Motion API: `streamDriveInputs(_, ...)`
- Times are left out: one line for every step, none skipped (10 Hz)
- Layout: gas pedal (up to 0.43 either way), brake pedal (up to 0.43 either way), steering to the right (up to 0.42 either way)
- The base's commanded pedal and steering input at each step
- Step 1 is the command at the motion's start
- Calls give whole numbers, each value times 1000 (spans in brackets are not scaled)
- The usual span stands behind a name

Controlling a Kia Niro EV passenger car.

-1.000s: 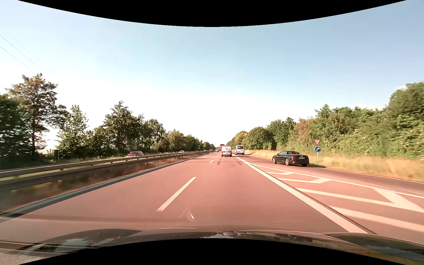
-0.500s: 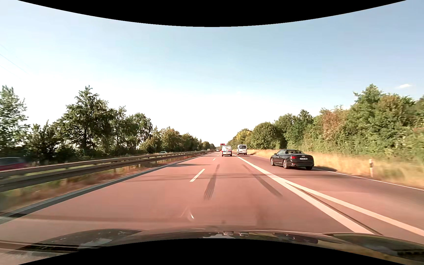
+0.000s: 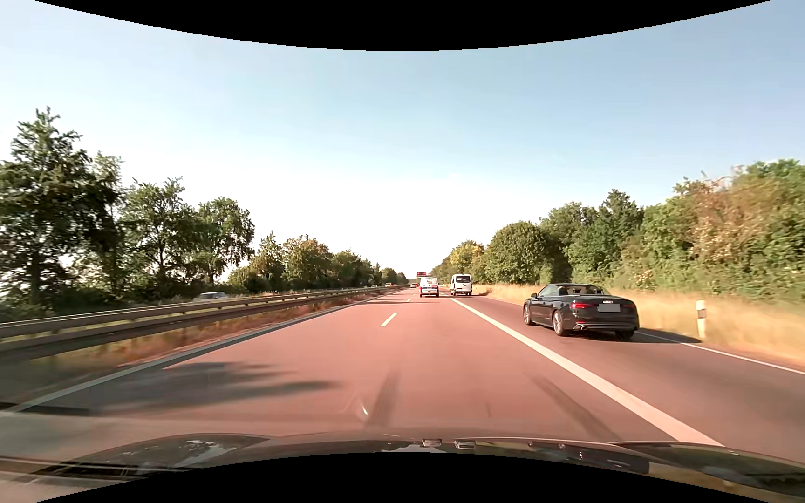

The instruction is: Follow the waypoints while adhering to traffic rules and regulations

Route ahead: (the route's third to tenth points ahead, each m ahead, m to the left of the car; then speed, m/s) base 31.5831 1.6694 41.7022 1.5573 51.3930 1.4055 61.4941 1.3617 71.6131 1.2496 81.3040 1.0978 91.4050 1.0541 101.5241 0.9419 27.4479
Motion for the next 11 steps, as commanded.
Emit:
streamDriveInputs(98, 6, 0)
streamDriveInputs(67, 6, 0)
streamDriveInputs(47, 6, 0)
streamDriveInputs(0, 6, 0)
streamDriveInputs(0, 6, 0)
streamDriveInputs(0, 6, 0)
streamDriveInputs(0, 6, 0)
streamDriveInputs(0, 6, 0)
streamDriveInputs(0, 6, -1)
streamDriveInputs(0, 6, -1)
streamDriveInputs(0, 6, -1)
